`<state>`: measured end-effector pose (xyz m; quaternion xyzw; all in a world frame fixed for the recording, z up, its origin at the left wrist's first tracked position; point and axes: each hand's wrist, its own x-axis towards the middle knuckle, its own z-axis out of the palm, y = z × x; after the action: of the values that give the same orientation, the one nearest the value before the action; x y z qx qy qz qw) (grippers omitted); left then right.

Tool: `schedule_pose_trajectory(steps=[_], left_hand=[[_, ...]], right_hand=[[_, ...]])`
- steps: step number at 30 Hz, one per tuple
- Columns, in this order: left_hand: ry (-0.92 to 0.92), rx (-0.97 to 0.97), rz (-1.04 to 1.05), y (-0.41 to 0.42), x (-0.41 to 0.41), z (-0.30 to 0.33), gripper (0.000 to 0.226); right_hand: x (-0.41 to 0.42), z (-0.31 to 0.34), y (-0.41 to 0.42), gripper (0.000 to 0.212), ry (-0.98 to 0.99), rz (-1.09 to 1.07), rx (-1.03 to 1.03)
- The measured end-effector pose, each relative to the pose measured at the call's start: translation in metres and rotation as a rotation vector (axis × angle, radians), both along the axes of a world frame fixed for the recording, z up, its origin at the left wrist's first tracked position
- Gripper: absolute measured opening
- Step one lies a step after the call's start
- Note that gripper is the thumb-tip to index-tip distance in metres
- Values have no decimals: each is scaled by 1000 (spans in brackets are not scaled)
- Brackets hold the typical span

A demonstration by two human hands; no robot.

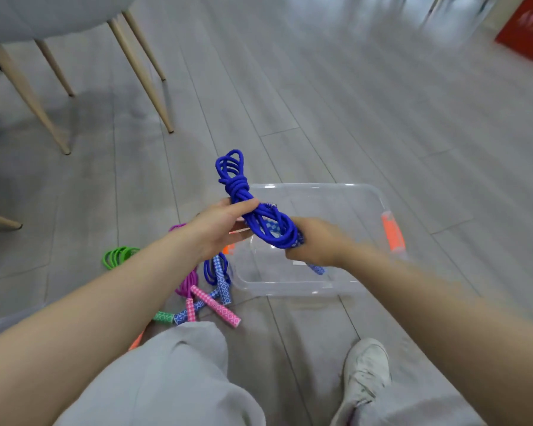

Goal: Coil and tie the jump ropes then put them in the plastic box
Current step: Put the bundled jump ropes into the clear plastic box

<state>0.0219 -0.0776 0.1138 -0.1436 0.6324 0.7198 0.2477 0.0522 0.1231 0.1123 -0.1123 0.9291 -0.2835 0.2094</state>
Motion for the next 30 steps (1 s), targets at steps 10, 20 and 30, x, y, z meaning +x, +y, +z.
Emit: schedule_pose_trajectory(steps=[10, 20, 30], left_hand=[[-247, -6, -48, 32, -9, -41, 35], [265, -1037, -743, 39, -17, -96, 70], [905, -822, -1110, 37, -35, -100, 27]], right_hand=[[-24, -34, 65, 29, 236, 332, 499], [-31, -97, 69, 31, 181, 471, 458], [-46, -86, 87, 30, 109, 494, 307]])
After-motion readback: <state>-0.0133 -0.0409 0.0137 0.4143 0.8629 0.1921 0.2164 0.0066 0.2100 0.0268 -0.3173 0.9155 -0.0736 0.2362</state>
